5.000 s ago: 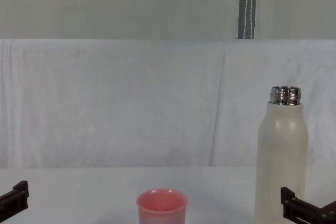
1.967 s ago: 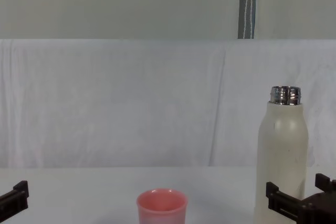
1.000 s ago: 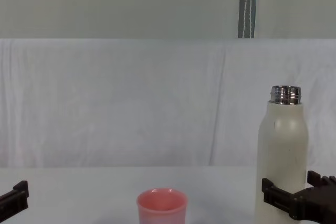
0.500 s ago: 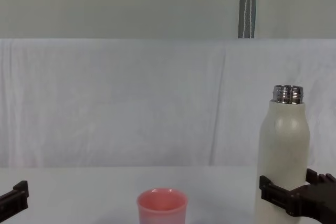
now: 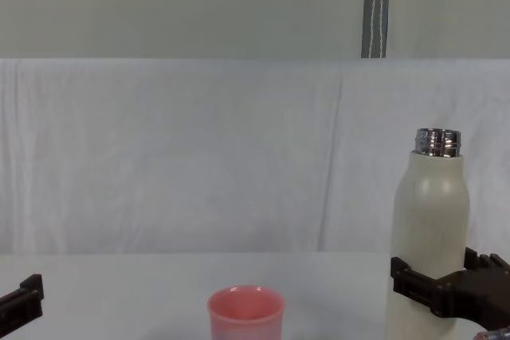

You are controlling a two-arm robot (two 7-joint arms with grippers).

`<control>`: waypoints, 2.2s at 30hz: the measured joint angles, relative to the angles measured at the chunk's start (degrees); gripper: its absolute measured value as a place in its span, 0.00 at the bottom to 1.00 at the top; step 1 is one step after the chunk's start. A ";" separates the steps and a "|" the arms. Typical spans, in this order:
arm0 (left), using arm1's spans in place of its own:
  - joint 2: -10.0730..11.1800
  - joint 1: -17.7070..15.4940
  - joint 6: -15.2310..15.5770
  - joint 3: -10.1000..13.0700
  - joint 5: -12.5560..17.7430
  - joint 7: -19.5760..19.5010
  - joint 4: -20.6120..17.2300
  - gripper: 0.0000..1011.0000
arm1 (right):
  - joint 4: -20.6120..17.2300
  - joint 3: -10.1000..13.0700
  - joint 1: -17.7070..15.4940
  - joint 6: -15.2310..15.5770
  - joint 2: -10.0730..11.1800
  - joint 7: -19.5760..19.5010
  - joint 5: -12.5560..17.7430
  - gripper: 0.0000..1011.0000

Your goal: Grasp the thermos with one hand and pour water into the cup lid.

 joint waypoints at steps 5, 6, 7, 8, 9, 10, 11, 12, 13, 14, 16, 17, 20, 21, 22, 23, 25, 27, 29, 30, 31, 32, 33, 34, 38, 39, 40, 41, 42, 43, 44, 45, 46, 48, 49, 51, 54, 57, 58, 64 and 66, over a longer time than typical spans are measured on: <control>0.00 0.00 0.00 0.00 0.00 0.00 0.00 0.99 | 0.00 -0.06 0.02 -0.13 0.02 0.03 0.02 0.99; 0.00 0.00 0.00 0.00 0.00 0.00 0.00 0.99 | 0.01 -0.09 0.03 -0.16 0.03 0.04 0.02 0.99; 0.00 0.00 0.00 0.00 0.00 0.00 0.00 0.99 | 0.02 -0.12 0.04 -0.17 0.03 0.06 0.02 0.99; 0.00 0.00 0.00 0.00 0.00 0.00 0.00 0.99 | 0.05 -0.17 0.07 -0.20 0.04 0.10 0.02 0.99; 0.00 0.00 0.00 0.00 0.00 0.00 0.00 0.99 | 0.08 -0.20 0.10 -0.20 0.03 0.11 0.02 0.99; 0.00 0.00 0.00 0.00 0.00 0.00 0.00 0.99 | 0.10 -0.23 0.13 -0.20 0.04 0.12 0.02 0.99; 0.00 0.00 0.00 0.00 0.00 0.00 0.00 0.99 | 0.12 -0.26 0.18 -0.20 0.04 0.14 0.02 0.99; 0.00 0.00 0.00 0.00 0.00 0.00 0.00 0.99 | 0.13 -0.29 0.22 -0.20 0.04 0.16 0.02 0.99; 0.00 0.00 0.00 0.00 0.00 0.00 0.00 0.99 | 0.22 -0.37 0.31 -0.20 0.04 0.19 0.02 0.99; 0.00 0.00 0.00 0.00 0.00 0.00 0.00 0.99 | 0.29 -0.42 0.43 -0.21 0.04 0.20 0.00 0.99; 0.00 0.00 0.00 0.00 0.00 0.00 0.00 0.99 | 0.39 -0.48 0.58 -0.22 0.04 0.23 -0.02 0.99; 0.00 0.00 0.00 0.00 0.00 0.00 0.00 0.99 | 0.39 -0.48 0.58 -0.22 0.04 0.23 -0.02 0.99; 0.00 0.00 0.00 0.00 0.00 0.00 0.00 0.99 | 0.51 -0.56 0.80 -0.22 0.05 0.27 -0.05 0.99; 0.00 0.00 0.00 0.00 0.00 0.00 0.00 0.99 | 0.63 -0.60 0.94 -0.22 0.05 0.30 -0.07 0.99; 0.00 0.00 0.00 0.00 0.00 0.00 0.00 0.99 | 0.69 -0.62 1.02 -0.22 0.05 0.32 -0.08 0.99; 0.00 0.00 0.00 0.00 0.00 0.00 0.00 0.99 | 0.86 -0.66 1.18 -0.22 0.04 0.36 -0.10 0.99; 0.00 0.00 0.00 0.00 0.00 0.00 0.00 0.99 | 1.04 -0.71 1.36 -0.22 0.04 0.42 -0.13 0.99; 0.00 0.00 0.00 0.00 0.00 0.00 0.00 0.99 | 1.29 -0.77 1.62 -0.22 0.03 0.48 -0.17 0.99; 0.00 0.00 0.00 0.00 0.00 0.00 0.00 0.99 | 1.43 -0.82 1.78 -0.23 0.02 0.49 -0.20 0.99; 0.00 0.00 0.00 0.00 0.00 0.00 0.00 0.99 | 1.54 -0.88 1.94 -0.22 0.02 0.50 -0.22 0.99; 0.00 0.00 0.00 0.00 0.00 0.00 0.00 0.99 | 1.58 -0.91 1.99 -0.23 0.02 0.50 -0.23 0.99; 0.00 0.00 0.00 0.00 0.00 0.00 0.00 0.99 | 1.70 -0.94 2.14 -0.23 0.01 0.50 -0.25 0.99; 0.00 0.00 0.00 0.00 0.00 0.00 0.00 0.99 | 1.70 -0.94 2.14 -0.23 0.01 0.50 -0.25 0.99; 0.00 0.00 0.00 0.00 0.00 0.00 0.00 0.99 | 1.85 -0.98 2.29 -0.23 0.01 0.50 -0.30 0.99; 0.00 0.00 0.00 0.00 0.00 0.00 0.00 0.99 | 2.05 -1.02 2.60 -0.02 -0.02 0.49 -0.40 0.99; 0.00 0.00 0.00 0.00 0.00 0.00 0.00 0.99 | 2.06 -1.03 2.61 0.01 -0.03 0.49 -0.40 0.99; 0.00 0.00 0.00 0.00 0.00 0.00 0.00 0.99 | 2.06 -1.03 2.61 0.01 -0.03 0.48 -0.40 0.99; 0.00 0.00 0.00 0.00 0.00 0.00 0.00 0.99 | 2.06 -1.04 2.60 0.01 -0.03 0.48 -0.41 0.99; 0.00 0.00 0.00 0.00 0.00 0.00 0.00 0.99 | 2.06 -1.04 2.59 0.01 -0.03 0.48 -0.41 0.99; 0.00 0.00 0.00 0.00 0.00 0.00 0.00 0.99 | 2.06 -1.04 2.58 0.01 -0.03 0.48 -0.40 0.99; 0.00 0.00 0.00 0.00 0.00 0.00 0.00 0.99 | 2.06 -1.05 2.57 0.01 -0.03 0.48 -0.40 0.99; 0.00 0.00 0.00 0.00 0.00 0.00 0.00 0.99 | 2.06 -1.05 2.56 0.01 -0.02 0.48 -0.40 0.99; 0.00 0.00 0.00 0.00 0.00 0.00 0.00 0.99 | 2.05 -1.06 2.54 0.01 -0.02 0.47 -0.40 0.99; 0.00 0.00 0.00 0.00 0.00 0.00 0.00 0.99 | 2.05 -1.06 2.54 0.01 -0.02 0.47 -0.40 0.99; 0.00 0.00 0.00 0.00 0.00 0.00 0.00 0.99 | 2.04 -1.06 2.53 0.01 -0.01 0.46 -0.40 0.99; 0.00 0.00 0.00 0.00 0.00 0.00 0.00 0.99 | 2.03 -1.06 2.52 0.00 -0.01 0.46 -0.40 0.96; 0.00 0.00 0.00 0.00 0.00 0.00 0.00 0.99 | 2.01 -1.06 2.50 -0.01 -0.01 0.45 -0.40 0.95; 0.00 0.00 0.00 0.00 0.00 0.00 0.00 0.99 | 2.00 -1.06 2.48 -0.02 -0.02 0.44 -0.40 0.94; 0.00 0.00 0.00 0.00 0.00 0.00 0.00 0.99 | 2.00 -1.06 2.48 -0.02 -0.02 0.44 -0.40 0.94; 0.00 0.00 0.00 0.00 0.00 0.00 0.00 0.99 | 1.97 -1.06 2.45 -0.03 -0.02 0.41 -0.40 0.94; 0.00 0.00 0.00 0.00 0.00 0.00 0.00 0.99 | 1.96 -1.06 2.44 -0.03 -0.02 0.40 -0.40 0.94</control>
